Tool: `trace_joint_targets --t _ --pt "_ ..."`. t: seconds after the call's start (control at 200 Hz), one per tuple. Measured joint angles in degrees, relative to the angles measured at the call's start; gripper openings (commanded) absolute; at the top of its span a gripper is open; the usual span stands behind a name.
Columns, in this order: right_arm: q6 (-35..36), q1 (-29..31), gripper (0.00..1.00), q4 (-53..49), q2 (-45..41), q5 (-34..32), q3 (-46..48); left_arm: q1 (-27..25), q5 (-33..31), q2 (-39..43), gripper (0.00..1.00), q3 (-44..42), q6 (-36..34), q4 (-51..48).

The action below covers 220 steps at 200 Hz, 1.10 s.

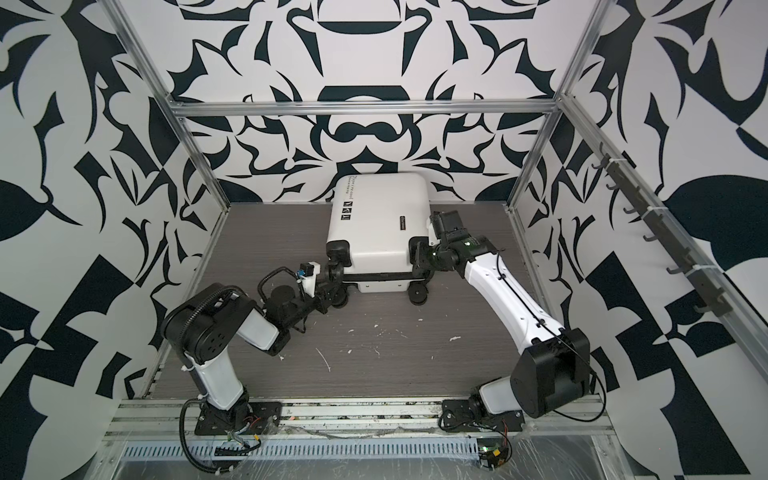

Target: Pack the luggage

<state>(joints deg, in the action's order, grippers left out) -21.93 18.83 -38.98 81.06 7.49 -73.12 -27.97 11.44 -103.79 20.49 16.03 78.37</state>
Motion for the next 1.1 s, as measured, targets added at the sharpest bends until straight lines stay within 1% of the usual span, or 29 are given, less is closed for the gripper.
trace_joint_targets --t 0.165,0.205,0.295,0.385,0.59,0.73,0.965,1.1 --pt "0.0 0.0 0.00 0.0 0.0 0.0 0.0 0.0 0.9 0.0 0.25 0.1 0.0 -0.1" --pt "0.0 0.0 0.00 0.0 0.0 0.0 0.0 0.0 0.9 0.0 0.23 0.1 0.0 -0.2" --pt "0.0 0.0 0.00 0.0 0.0 0.0 0.0 0.0 1.1 0.0 0.14 0.1 0.0 -0.2" --pt "0.0 0.0 0.00 0.0 0.0 0.0 0.0 0.0 1.6 0.0 0.00 0.1 -0.3 -0.4" --pt "-0.2 -0.1 0.00 0.0 0.0 0.1 0.0 0.0 1.6 0.2 0.00 0.0 0.0 -0.5" --pt "-0.9 -0.1 0.00 0.1 0.0 0.4 0.1 -0.5 1.1 2.4 0.00 -1.6 -0.3 -0.7" --pt "-2.4 -0.3 0.00 0.7 -0.8 0.8 2.0 -5.2 -5.5 8.2 0.00 -6.4 -3.3 -2.4" --pt "-2.9 -0.5 0.00 1.6 -1.2 0.8 3.4 -8.6 -9.9 10.6 0.00 -7.0 -6.2 -4.9"
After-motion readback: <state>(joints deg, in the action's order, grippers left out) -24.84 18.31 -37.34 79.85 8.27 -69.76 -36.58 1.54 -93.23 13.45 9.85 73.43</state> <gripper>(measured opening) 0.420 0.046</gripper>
